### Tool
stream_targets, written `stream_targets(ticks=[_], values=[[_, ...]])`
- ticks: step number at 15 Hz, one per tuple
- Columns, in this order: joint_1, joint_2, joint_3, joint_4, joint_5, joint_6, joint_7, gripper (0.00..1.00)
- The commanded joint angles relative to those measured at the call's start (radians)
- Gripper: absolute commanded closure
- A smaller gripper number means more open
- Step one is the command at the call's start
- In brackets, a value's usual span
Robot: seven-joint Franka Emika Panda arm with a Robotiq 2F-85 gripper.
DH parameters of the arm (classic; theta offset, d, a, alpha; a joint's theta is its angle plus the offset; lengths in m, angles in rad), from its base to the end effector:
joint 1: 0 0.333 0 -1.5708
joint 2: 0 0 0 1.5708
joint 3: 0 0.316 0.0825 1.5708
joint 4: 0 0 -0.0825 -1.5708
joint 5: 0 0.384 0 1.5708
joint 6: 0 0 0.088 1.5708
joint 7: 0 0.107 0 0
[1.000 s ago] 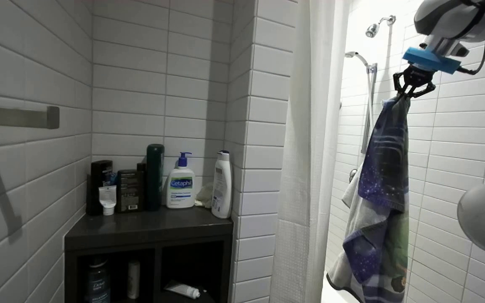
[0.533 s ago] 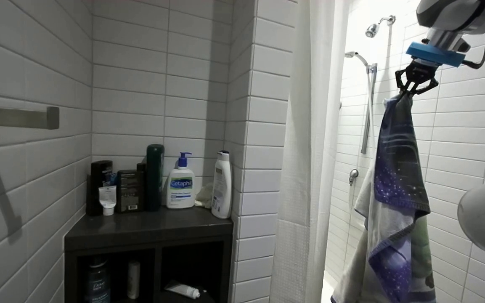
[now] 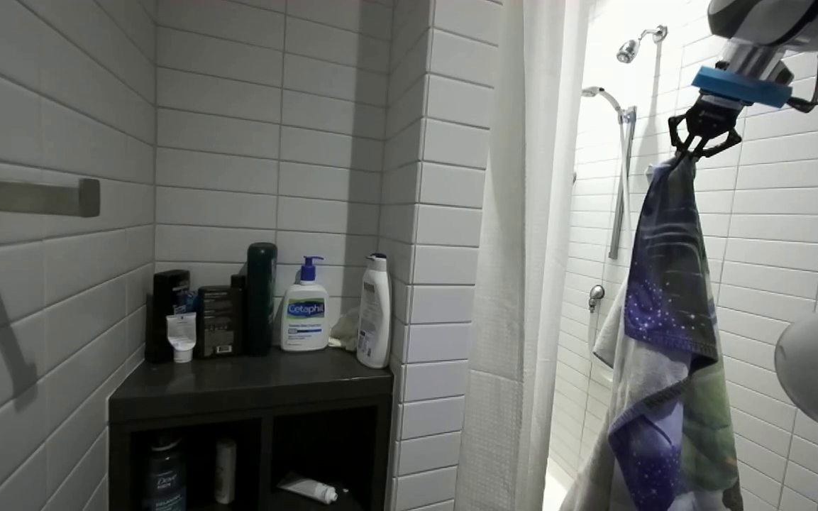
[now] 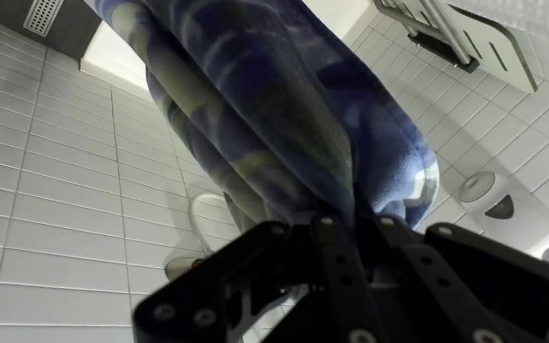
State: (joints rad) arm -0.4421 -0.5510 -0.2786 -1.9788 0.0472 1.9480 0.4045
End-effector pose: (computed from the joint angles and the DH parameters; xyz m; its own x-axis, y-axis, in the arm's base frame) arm 0.2846 -0.2994 0.7221 0.3342 -0.8707 0.3609 -0.8105 -0.4609 -0.3613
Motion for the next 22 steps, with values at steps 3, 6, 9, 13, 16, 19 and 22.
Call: stream_targets(ticks=[3,6,9,13,16,19,22], values=[[0.031,0.021,-0.027,0.06,0.041,-0.043,-0.03,0.97],[0.032,0.023,-0.029,0.063,0.048,-0.049,-0.033,0.97],[0.034,0.021,-0.031,0.063,0.047,-0.053,-0.04,0.97],[0.033,0.023,-0.032,0.067,0.045,-0.058,-0.045,0.97],[0.033,0.026,-0.032,0.069,0.043,-0.061,-0.048,0.97],[0.033,0.029,-0.033,0.071,0.042,-0.067,-0.055,0.97],[0.034,0.029,-0.036,0.072,0.045,-0.078,-0.064,0.97]])
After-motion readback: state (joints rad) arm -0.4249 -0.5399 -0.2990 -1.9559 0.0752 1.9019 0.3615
